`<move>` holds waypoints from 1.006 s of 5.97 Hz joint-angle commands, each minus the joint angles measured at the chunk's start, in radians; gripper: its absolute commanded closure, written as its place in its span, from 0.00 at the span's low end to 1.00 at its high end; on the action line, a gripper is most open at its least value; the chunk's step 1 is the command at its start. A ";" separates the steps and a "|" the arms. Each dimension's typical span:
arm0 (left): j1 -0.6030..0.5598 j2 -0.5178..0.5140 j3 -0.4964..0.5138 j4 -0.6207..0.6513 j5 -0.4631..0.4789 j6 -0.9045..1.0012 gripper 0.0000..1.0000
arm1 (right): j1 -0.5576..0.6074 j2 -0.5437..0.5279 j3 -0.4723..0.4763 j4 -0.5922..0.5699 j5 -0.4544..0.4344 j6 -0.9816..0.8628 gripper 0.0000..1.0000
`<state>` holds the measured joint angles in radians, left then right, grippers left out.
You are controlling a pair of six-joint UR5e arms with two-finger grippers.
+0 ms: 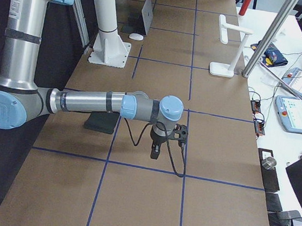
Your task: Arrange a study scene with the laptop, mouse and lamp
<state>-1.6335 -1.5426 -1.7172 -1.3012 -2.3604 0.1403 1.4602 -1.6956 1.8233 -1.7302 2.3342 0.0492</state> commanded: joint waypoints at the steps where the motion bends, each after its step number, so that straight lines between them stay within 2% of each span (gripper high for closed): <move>1: 0.004 -0.007 -0.005 -0.019 0.000 0.002 0.00 | -0.001 0.004 0.001 0.001 0.000 -0.003 0.00; 5: 0.017 -0.001 0.013 -0.059 -0.005 -0.002 0.00 | -0.001 0.008 0.004 0.001 0.002 0.003 0.00; 6: 0.017 0.016 -0.016 -0.070 -0.010 -0.002 0.00 | -0.004 0.013 0.005 0.004 0.005 -0.008 0.00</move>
<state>-1.6191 -1.5383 -1.7155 -1.3568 -2.3653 0.1379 1.4573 -1.6867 1.8268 -1.7278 2.3369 0.0483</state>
